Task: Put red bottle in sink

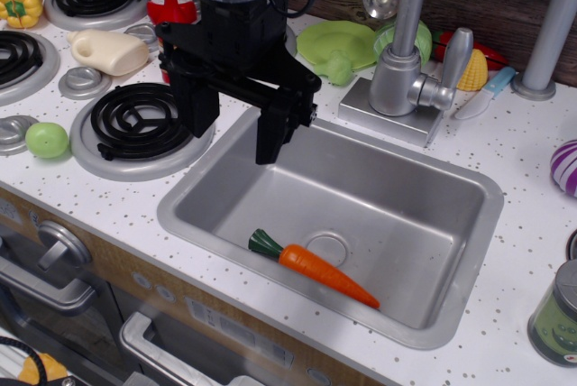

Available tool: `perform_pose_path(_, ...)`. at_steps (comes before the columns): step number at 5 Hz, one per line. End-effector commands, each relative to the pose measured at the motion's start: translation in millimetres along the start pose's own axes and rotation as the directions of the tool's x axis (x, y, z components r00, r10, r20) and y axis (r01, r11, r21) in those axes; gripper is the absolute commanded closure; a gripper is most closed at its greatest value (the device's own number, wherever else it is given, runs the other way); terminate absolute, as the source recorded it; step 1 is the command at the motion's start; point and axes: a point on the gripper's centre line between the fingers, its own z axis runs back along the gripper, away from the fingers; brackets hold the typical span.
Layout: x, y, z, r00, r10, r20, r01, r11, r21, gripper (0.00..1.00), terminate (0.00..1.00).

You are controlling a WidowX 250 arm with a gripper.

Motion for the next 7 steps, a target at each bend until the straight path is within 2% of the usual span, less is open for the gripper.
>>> perform_pose_path(1, 0.0, 0.0, 0.0, 1.0, 0.0, 0.0, 0.0, 1.0, 0.0, 0.0, 0.0)
perform_pose_path(3, 34.5, 53.8, 5.9, 0.997, -0.048, 0.057, 0.045, 0.998, 0.04, 0.0, 0.0)
perform_pose_path(4, 53.8, 98.0, 9.4, 0.998, -0.016, 0.065, 0.014, 0.999, 0.038, 0.0, 0.0)
perform_pose_path(6, 93.5, 167.1, 12.4, 0.98, -0.104, 0.17, 0.081, 0.987, 0.136, 0.0, 0.0)
perform_pose_path(7, 117.4, 186.2, 1.1, 0.969, -0.125, 0.213, 0.106, 0.989, 0.102, 0.0, 0.0)
